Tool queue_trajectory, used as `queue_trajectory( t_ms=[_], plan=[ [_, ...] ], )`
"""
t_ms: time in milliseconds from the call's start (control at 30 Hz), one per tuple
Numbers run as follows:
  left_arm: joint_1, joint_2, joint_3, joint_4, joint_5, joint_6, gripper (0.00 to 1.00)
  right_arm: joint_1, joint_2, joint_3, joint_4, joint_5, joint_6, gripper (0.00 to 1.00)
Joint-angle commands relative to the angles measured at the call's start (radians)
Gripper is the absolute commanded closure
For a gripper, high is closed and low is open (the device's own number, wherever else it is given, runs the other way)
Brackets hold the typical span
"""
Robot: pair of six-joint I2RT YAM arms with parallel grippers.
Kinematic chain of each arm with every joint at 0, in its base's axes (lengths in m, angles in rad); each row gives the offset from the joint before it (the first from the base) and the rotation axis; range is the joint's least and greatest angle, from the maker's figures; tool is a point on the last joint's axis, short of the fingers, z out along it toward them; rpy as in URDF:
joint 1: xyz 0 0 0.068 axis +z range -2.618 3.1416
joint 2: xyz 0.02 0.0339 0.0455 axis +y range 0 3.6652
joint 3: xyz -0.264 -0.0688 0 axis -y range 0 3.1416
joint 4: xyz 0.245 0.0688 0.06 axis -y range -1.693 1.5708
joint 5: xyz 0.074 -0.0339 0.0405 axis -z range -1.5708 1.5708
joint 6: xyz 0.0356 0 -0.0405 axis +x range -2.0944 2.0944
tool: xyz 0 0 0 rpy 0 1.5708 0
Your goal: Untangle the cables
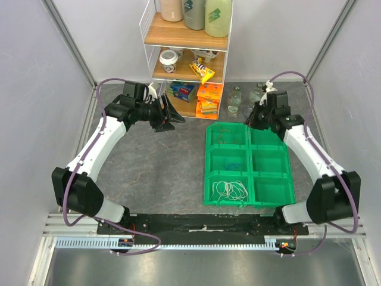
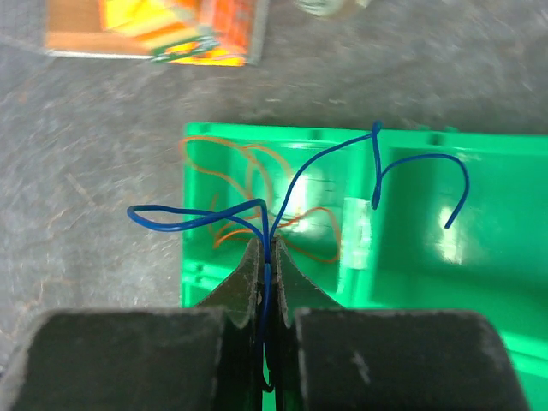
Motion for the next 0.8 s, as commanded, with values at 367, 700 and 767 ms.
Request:
queue_trajectory(
  t_ms=[367, 700, 767],
  plan=[
    [0.001, 0.0, 0.111, -0.082, -0.008, 0.144, 0.32, -0.222, 0.408, 0.266, -0.473, -0.071, 0.22, 0.99],
    [0.001, 0.033, 0.142, -0.1, -0.025, 0.175, 0.32, -0.249, 0.247, 0.174, -0.513, 0.035, 0.194, 1.0],
    [0.001, 0.056, 0.154, -0.099, -0.019, 0.17, 0.32, -0.249, 0.246, 0.156, -0.508, 0.038, 0.194, 1.0]
  ],
)
